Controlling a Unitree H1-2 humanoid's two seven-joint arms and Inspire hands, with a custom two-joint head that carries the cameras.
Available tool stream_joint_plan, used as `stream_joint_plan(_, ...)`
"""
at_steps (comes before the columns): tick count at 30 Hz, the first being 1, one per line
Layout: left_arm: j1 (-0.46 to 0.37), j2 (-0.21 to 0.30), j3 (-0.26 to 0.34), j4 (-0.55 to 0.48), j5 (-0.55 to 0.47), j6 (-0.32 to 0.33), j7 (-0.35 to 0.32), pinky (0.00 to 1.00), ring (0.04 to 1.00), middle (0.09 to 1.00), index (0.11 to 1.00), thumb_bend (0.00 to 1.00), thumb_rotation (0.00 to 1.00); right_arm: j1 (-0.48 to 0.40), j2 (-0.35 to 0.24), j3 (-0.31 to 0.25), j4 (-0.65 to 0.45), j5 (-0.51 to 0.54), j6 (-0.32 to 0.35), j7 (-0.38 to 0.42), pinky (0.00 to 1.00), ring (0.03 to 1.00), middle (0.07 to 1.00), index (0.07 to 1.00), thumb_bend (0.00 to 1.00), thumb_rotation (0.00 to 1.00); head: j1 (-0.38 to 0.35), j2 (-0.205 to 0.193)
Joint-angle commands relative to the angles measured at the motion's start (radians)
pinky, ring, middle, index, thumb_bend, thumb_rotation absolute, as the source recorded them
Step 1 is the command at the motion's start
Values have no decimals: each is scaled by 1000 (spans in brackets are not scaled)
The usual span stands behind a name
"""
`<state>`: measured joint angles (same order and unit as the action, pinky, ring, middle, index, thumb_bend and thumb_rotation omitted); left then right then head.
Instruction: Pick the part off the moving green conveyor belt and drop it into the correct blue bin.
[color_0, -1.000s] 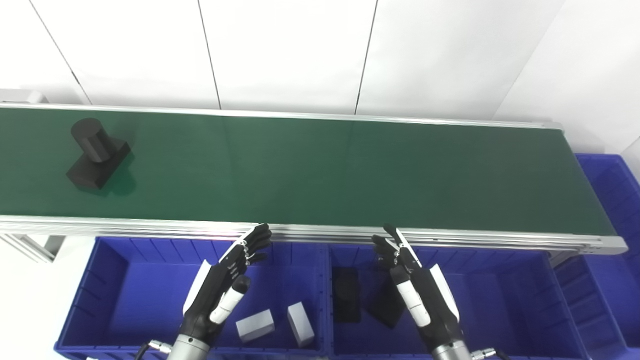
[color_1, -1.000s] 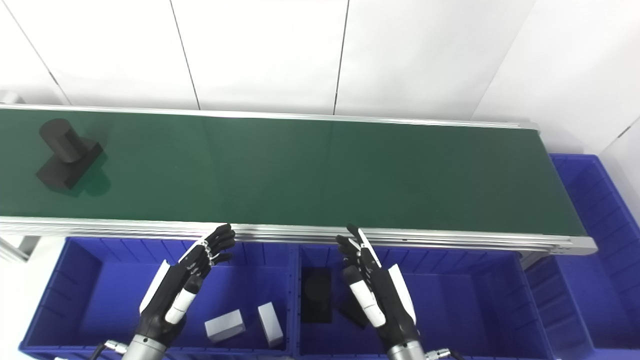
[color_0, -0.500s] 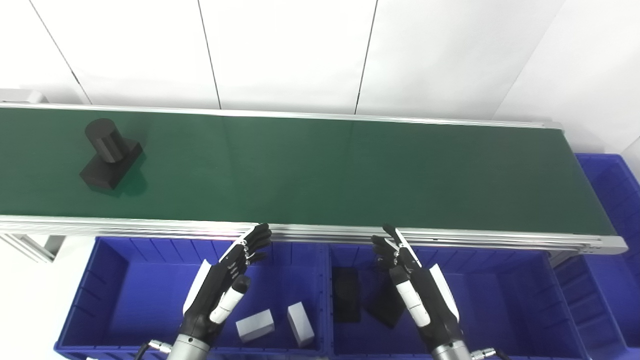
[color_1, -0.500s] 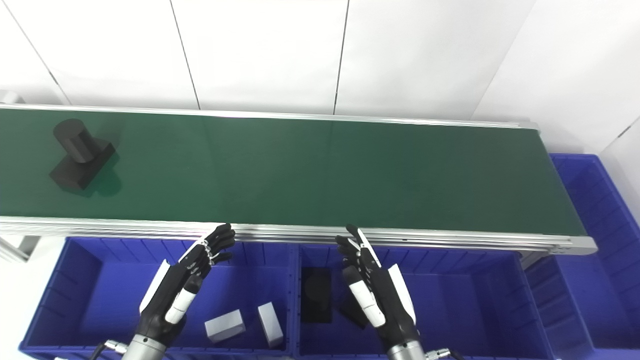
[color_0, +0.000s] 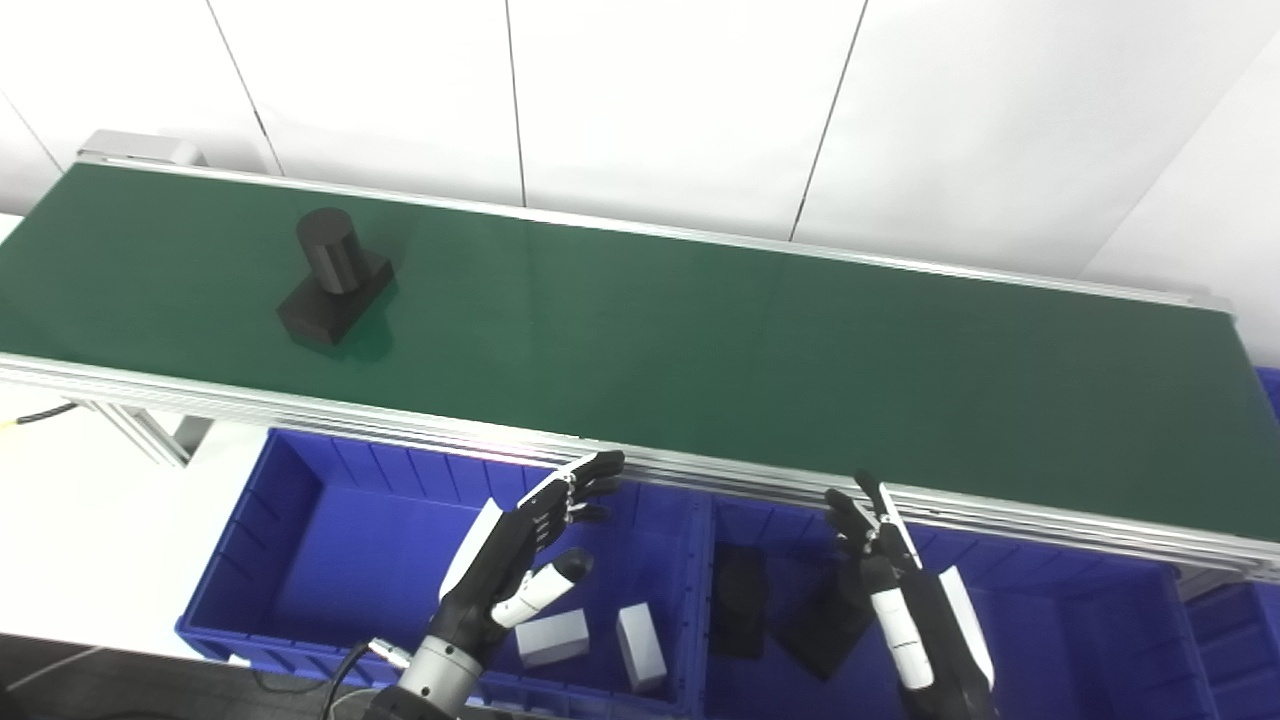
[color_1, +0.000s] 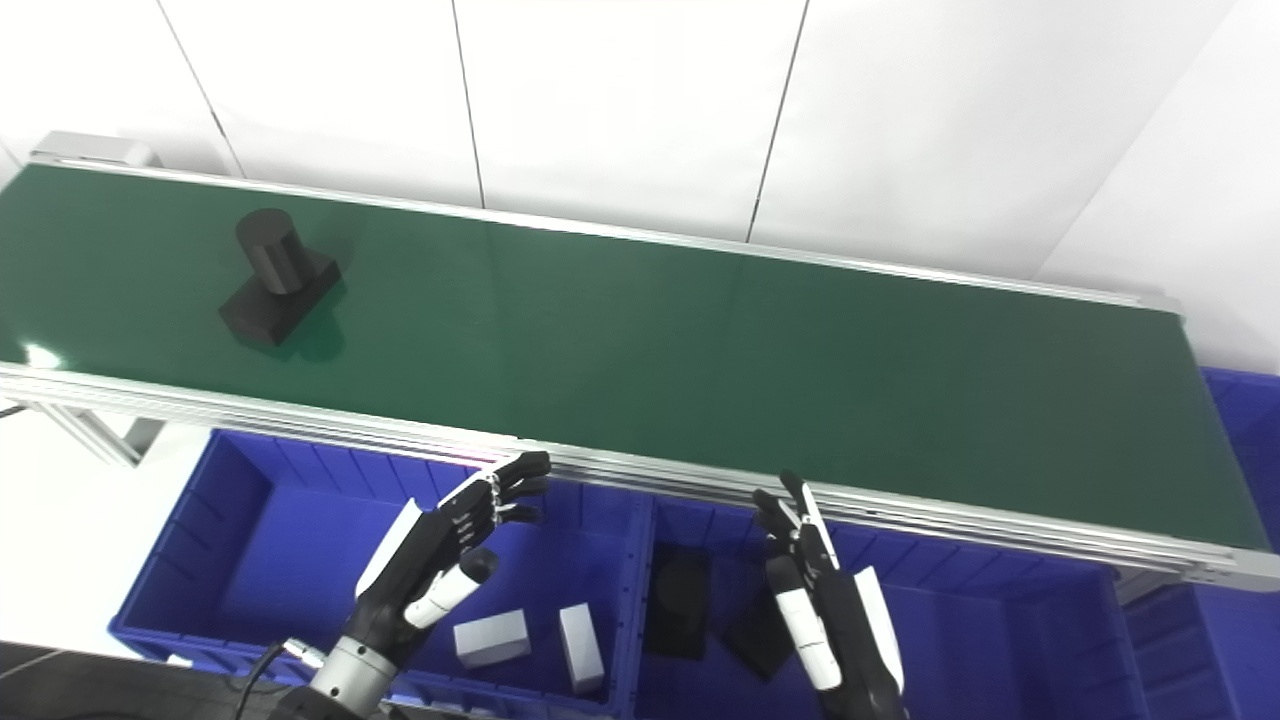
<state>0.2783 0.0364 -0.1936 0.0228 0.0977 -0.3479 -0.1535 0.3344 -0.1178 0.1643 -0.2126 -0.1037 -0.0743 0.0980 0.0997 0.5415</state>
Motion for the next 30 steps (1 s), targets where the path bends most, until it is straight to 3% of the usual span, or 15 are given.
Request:
stream_joint_plan(1, -16, -8, -5, -7, 4, -44, 14, 764, 841, 870, 845, 705, 837, -4, -1, -10, -11, 15, -47, 0, 877, 897, 910, 1000, 556, 1000, 6, -11)
stream_joint_plan(10, -34, -15, -2, 53, -8, -75, 13, 753, 845, 876, 836, 745, 813, -10, 5, -20, 33, 24, -82, -2, 868, 903, 913, 1000, 532, 1000, 25, -74)
stream_joint_plan(15, -48, -19, 0, 84, -13, -88, 11, 756, 848, 876, 834, 760, 791, -23, -1, -22, 52, 0, -92, -7, 857, 904, 914, 1000, 585, 979, 28, -98)
stream_joint_plan(20, -59, -26, -1, 106, -17, -96, 12, 757, 848, 874, 830, 756, 768, -35, -6, -27, 77, -22, -121, -17, 843, 900, 909, 1000, 654, 937, 28, -105)
stream_joint_plan(30, -92, -52, -16, 158, 33, -118, 47, 732, 821, 856, 816, 725, 765, -74, -24, -67, 150, -32, -244, -40, 809, 872, 897, 989, 731, 861, 27, -116)
